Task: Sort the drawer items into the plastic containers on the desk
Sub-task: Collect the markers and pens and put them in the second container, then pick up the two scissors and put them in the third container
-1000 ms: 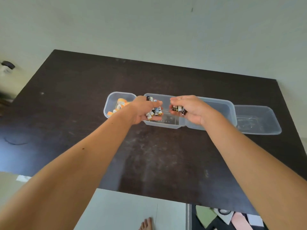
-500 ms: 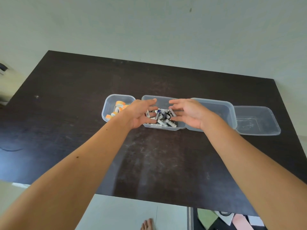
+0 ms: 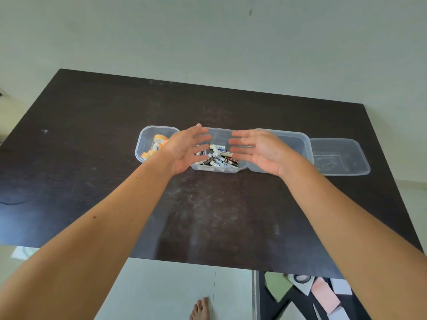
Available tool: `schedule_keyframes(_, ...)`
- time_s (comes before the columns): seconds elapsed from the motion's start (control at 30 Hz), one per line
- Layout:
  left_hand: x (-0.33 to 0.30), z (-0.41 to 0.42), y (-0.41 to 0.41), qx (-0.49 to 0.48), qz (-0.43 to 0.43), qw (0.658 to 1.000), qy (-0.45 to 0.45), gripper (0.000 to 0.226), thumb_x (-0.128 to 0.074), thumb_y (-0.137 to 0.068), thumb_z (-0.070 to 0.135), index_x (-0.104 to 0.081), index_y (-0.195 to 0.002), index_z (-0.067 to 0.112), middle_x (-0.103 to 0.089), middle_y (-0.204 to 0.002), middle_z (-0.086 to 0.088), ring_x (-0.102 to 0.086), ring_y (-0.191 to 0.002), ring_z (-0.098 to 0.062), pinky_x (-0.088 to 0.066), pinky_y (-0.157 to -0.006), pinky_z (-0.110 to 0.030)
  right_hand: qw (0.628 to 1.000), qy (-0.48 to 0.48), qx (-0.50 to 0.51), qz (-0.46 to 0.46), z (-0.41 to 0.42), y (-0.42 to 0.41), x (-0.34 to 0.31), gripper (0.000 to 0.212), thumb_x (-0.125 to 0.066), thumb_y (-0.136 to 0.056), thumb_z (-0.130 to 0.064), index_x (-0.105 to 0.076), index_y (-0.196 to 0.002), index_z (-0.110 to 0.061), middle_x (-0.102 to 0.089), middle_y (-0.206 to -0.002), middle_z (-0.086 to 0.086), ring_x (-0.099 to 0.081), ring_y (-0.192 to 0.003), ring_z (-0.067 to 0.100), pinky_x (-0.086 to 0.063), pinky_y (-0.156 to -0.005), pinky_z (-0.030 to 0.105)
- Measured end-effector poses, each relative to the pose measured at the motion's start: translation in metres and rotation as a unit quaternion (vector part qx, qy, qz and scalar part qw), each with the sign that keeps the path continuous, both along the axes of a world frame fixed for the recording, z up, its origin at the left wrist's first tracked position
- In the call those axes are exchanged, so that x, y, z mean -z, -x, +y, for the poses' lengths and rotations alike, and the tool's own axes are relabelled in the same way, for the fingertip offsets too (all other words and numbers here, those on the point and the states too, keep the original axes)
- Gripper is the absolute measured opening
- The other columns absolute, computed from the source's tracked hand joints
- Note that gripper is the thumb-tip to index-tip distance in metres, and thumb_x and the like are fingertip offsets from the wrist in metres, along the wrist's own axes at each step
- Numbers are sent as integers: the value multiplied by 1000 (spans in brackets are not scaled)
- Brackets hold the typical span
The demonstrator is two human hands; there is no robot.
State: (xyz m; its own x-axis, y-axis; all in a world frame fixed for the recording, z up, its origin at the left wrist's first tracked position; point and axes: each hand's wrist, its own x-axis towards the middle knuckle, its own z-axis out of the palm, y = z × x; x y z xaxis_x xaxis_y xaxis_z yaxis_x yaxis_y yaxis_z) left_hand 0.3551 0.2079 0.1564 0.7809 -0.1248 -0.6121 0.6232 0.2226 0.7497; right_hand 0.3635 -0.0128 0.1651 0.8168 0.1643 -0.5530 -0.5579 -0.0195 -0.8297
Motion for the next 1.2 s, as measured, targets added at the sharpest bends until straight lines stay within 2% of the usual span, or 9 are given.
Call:
schedule_keyframes(0.1,-3,-1,9,-19,-10,1000,21,29,-50,-109,37,-65,-123,16,-66,-137,-11,-64,-127,-32,-52,-109,-54,1000,-7,-2,-4,-8,13,-7,29,-53,-106,2,-66,-130,-7,-71,-131,17,-71,-120,34,-59,-104,44)
schedule_keyframes(0.3,-10,-22,46,-60,-25,994,87,28,-53,-108,33,-65,-123,12,-71,-125,-12,-73,-113,-31,-59,-98,-50,999,-33,12,-9,-37,54,-20,23,-57,-107,-4,-68,-127,-7,-74,-126,18,-75,-115,34,-61,-99,42)
schedule_keyframes(0.47,-11,-50,93,-60,-27,992,103,31,-55,-107,33,-66,-126,11,-73,-123,-12,-74,-115,-31,-59,-98,-53,999,-47,13,-5,-81,102,-23,27,-62,-106,-12,-67,-131,-6,-75,-124,19,-77,-111,32,-60,-102,46)
schedule_keyframes(0.67,6,-107,164,-44,-2,994,100,37,-53,-108,35,-63,-132,9,-68,-133,-15,-70,-120,-32,-59,-97,-52,999,-46,-11,5,-150,177,-2,26,-56,-108,-9,-67,-131,-7,-76,-124,18,-77,-112,31,-59,-101,46)
schedule_keyframes(0.8,31,-153,219,-26,27,995,90,36,-53,-108,35,-64,-131,10,-71,-131,-13,-72,-117,-30,-60,-93,-49,999,-34,-30,22,-190,226,22,26,-57,-108,-10,-67,-131,-8,-77,-123,17,-77,-112,31,-60,-101,45)
schedule_keyframes(0.97,73,-205,279,-1,67,995,73,36,-52,-108,36,-64,-131,11,-71,-131,-11,-72,-118,-29,-58,-99,-50,998,-15,-43,44,-234,281,60,25,-59,-107,-12,-69,-130,-11,-78,-121,13,-77,-110,29,-61,-97,42)
schedule_keyframes(1.07,100,-225,305,13,91,994,60,37,-54,-107,37,-64,-133,12,-72,-132,-11,-73,-117,-27,-59,-97,-48,998,6,-37,56,-256,307,86,23,-60,-107,-12,-71,-127,-11,-79,-119,11,-78,-109,28,-61,-98,42)
schedule_keyframes(1.2,129,-242,326,33,94,995,24,35,-59,-105,33,-66,-131,11,-72,-130,-11,-73,-117,-27,-58,-100,-48,996,40,-19,72,-275,327,123,18,-63,-105,-13,-74,-120,-15,-80,-117,8,-78,-107,24,-61,-99,41)
